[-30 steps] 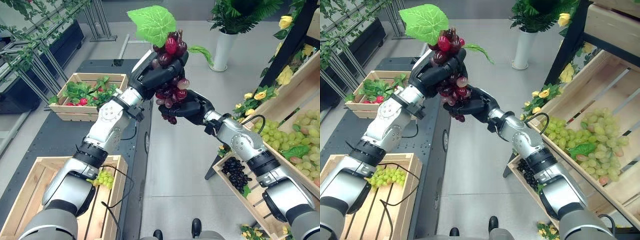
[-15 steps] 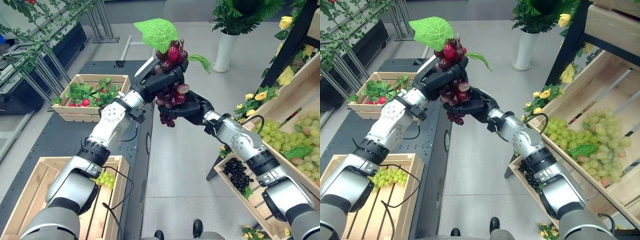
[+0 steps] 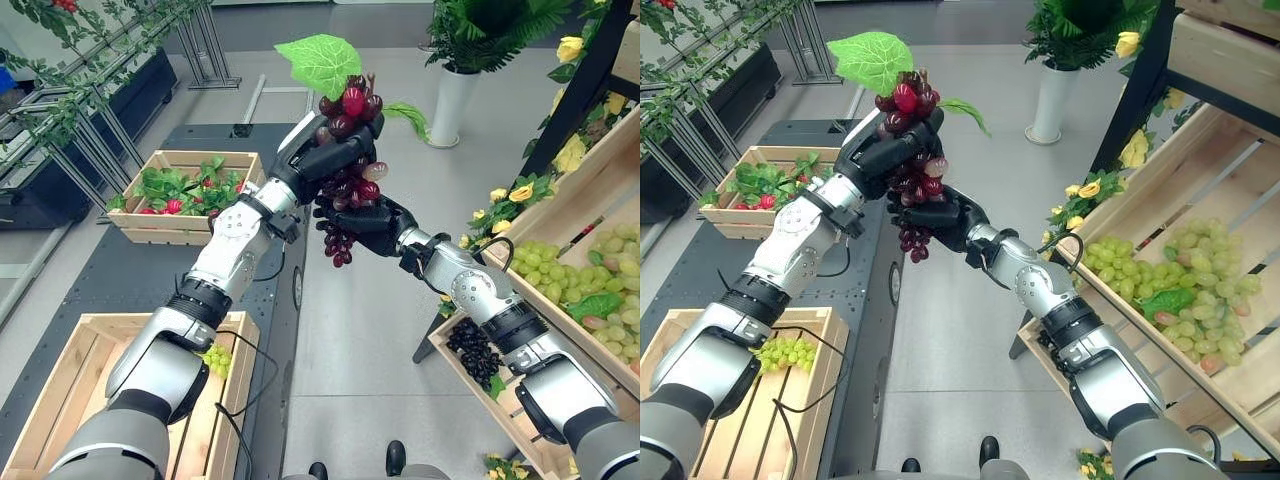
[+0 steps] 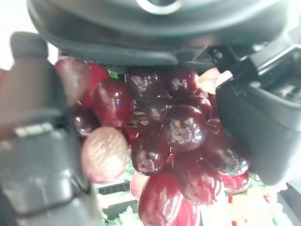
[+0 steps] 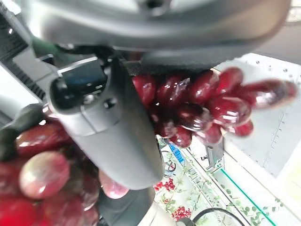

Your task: Pick up the fruits from the basket on one side to the basket on the other side

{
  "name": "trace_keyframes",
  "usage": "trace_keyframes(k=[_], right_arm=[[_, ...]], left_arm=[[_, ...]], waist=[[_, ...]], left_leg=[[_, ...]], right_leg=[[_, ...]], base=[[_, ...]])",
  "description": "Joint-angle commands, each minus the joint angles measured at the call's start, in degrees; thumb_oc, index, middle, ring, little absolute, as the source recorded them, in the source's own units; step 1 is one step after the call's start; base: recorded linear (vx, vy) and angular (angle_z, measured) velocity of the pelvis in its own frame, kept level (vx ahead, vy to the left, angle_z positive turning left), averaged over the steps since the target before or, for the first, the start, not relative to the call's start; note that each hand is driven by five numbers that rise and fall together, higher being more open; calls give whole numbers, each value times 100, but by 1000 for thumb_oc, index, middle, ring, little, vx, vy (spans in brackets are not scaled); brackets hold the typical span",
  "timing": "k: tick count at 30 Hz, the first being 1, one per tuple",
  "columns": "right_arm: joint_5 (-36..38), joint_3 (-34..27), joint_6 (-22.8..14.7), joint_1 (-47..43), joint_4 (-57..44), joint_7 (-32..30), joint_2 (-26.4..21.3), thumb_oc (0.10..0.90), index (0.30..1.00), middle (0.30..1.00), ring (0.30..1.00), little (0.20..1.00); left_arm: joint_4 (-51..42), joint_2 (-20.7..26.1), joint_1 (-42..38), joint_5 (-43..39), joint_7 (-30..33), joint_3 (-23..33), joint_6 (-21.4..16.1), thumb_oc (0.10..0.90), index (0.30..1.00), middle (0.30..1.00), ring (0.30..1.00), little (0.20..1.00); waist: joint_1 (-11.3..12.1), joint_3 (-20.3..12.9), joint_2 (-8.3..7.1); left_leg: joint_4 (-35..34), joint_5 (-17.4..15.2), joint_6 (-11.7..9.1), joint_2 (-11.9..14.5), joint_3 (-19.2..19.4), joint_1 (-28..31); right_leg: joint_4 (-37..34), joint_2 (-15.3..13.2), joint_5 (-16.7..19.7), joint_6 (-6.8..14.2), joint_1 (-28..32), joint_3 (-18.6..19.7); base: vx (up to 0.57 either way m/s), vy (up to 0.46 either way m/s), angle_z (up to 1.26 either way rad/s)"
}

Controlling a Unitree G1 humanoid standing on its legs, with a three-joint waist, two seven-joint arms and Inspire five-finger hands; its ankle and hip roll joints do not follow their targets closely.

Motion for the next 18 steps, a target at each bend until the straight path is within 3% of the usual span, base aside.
trace_keyframes(k=[1,18], right_arm=[[849,-774,-1208,-1252,351,90,503,400,300,300,300,300],[1149,-1152,-1537,-1244,494,-211,339,400,300,300,300,300]], left_arm=[[556,-217,-395,-264,97,-71,-323,800,900,900,900,900],[970,-164,-203,-90,365,38,-54,800,900,900,900,900]], waist=[[63,-1054,-72],[-28,-1010,-44]], left_leg=[[2,-346,42,-311,-44,-338],[2,-378,38,-282,75,-308]], right_leg=[[13,226,-548,-160,229,-60],[13,247,-508,-126,196,58]], base=[[-14,-3,-5],[0,0,0]])
